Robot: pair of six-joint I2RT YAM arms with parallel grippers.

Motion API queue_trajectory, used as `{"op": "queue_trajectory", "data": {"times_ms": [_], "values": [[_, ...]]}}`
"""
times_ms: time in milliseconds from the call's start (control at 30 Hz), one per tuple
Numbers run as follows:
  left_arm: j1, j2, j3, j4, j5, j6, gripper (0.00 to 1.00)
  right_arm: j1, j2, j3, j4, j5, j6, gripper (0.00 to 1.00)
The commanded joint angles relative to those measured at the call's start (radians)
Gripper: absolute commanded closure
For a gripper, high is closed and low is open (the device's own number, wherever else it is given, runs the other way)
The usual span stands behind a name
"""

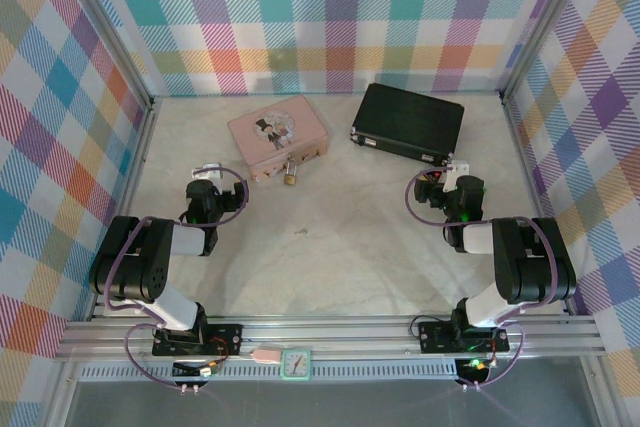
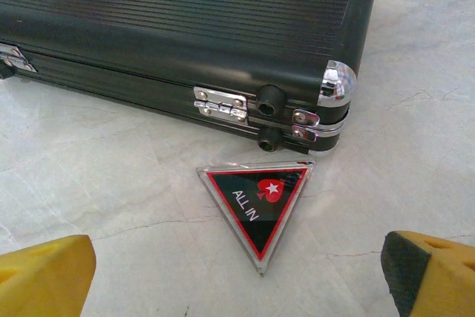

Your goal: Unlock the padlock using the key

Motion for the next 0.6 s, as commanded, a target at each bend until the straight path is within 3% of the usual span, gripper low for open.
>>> {"op": "queue_trajectory", "data": {"times_ms": [0,133,200,367,500,567], "values": [[0.005,0.003,0.016,0.017,-0.003,0.01,0.0,0.0,-0.001,0.018,0.033,-0.018,0.004,0.01],[0.005,0.001,0.013,0.021,-0.002,0.011,0.0,0.003,-0.012,0.014,0.037,-0.001,0.003,0.01],[0.005,-0.008,0.016,0.01,-0.006,0.01,0.05,0.02,-0.062,0.032,-0.033,0.027,-0.009,0.01],[0.004,-0.108,0.124,-0.26,-0.016,0.009,0.15,0.069,-0.213,0.101,-0.268,0.115,-0.023,0.01],[-0.022,-0.189,0.183,-0.384,-0.109,-0.027,0.14,0.111,-0.252,0.227,-0.495,0.138,0.051,0.01],[-0.023,-0.237,0.202,-0.406,-0.103,-0.103,0.08,0.158,-0.243,0.305,-0.626,0.124,0.092,0.01]]}}
